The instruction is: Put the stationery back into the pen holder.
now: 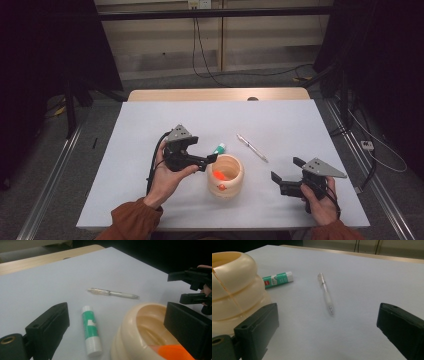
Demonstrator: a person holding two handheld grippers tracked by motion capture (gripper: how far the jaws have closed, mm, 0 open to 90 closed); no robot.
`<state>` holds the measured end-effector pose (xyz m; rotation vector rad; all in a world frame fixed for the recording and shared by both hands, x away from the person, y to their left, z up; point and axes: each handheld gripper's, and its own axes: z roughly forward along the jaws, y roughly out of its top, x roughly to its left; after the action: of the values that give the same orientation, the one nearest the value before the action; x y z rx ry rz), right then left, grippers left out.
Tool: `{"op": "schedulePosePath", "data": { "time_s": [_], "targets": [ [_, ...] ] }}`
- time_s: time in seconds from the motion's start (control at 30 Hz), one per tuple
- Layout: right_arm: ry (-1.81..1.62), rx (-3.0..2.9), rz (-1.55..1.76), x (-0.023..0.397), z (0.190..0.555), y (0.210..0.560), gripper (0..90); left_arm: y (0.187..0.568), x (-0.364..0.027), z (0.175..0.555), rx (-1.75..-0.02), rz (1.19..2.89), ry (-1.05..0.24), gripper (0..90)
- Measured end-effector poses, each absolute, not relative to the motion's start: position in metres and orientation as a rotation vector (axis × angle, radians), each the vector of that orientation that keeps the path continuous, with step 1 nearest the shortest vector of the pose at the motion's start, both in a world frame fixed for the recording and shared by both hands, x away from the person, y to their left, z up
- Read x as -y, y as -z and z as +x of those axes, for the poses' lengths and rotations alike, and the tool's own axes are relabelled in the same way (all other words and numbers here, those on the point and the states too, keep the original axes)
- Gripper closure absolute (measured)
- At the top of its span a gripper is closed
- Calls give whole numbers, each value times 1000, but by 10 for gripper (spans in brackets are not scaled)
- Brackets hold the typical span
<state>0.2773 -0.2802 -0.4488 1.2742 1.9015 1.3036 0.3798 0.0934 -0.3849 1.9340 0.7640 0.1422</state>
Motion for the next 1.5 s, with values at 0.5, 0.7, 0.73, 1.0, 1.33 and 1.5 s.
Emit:
{"op": "schedulePosePath", "data": {
  "time_s": [0.5,0.7,0.73,1.0,1.33,1.5],
  "targets": [
    [-1300,-1904,1274,280,277,449,37,400,-103,403,-895,2039,-161,102],
    [-1298,-1904,1274,280,278,449,37,406,-93,414,-933,2109,-142,112],
    [-1298,-1904,1275,280,278,449,37,407,-91,417,-931,2146,-135,115],
    [-1302,-1905,1273,280,278,449,37,416,-77,431,-1002,2210,-105,187],
    [-1302,-1905,1272,280,278,449,37,427,-62,440,-1033,2274,-13,317],
    [-1302,-1907,1272,281,278,449,37,431,-57,441,-1038,2285,10,407]
  ]
}}
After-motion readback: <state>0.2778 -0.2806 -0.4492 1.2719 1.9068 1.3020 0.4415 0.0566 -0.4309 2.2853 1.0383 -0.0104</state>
